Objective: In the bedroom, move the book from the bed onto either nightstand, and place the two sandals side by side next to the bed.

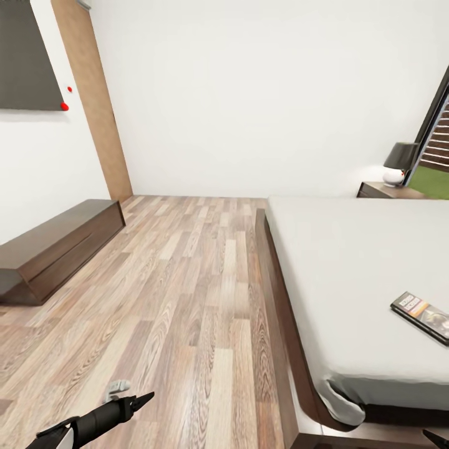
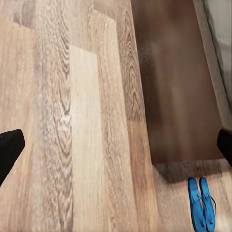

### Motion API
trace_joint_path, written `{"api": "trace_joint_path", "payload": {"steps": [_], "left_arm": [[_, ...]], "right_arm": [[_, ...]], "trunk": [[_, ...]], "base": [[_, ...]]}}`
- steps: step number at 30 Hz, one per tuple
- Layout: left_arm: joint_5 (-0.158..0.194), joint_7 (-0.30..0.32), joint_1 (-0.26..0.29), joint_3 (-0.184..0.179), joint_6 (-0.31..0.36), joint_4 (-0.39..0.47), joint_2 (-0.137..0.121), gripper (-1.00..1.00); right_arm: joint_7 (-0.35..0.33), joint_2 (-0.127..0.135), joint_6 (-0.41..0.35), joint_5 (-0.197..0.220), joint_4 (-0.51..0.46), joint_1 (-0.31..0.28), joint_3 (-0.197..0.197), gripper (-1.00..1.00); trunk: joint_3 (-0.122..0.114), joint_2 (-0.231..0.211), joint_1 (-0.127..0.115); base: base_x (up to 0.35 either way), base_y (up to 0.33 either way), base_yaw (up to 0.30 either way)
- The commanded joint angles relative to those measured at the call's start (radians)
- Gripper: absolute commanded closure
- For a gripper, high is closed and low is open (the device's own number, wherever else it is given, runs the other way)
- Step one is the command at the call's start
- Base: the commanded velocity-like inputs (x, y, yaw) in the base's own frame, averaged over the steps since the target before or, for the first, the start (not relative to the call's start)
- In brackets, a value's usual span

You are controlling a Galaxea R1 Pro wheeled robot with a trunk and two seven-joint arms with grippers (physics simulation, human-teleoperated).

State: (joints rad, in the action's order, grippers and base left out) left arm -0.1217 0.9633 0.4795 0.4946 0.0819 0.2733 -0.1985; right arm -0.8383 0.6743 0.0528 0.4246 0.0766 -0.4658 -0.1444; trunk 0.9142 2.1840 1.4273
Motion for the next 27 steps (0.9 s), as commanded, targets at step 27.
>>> {"api": "trace_joint_path", "payload": {"steps": [27], "left_arm": [[-0.011, -0.02, 0.001, 0.007, 0.008, 0.0, 0.026, -1.0]], "right_arm": [[0.103, -0.2, 0.055, -0.009, 0.005, -0.001, -0.006, -1.0]], "trunk": [[-0.084, -0.189, -0.104]], "base": [[0.0, 0.0, 0.0]]}}
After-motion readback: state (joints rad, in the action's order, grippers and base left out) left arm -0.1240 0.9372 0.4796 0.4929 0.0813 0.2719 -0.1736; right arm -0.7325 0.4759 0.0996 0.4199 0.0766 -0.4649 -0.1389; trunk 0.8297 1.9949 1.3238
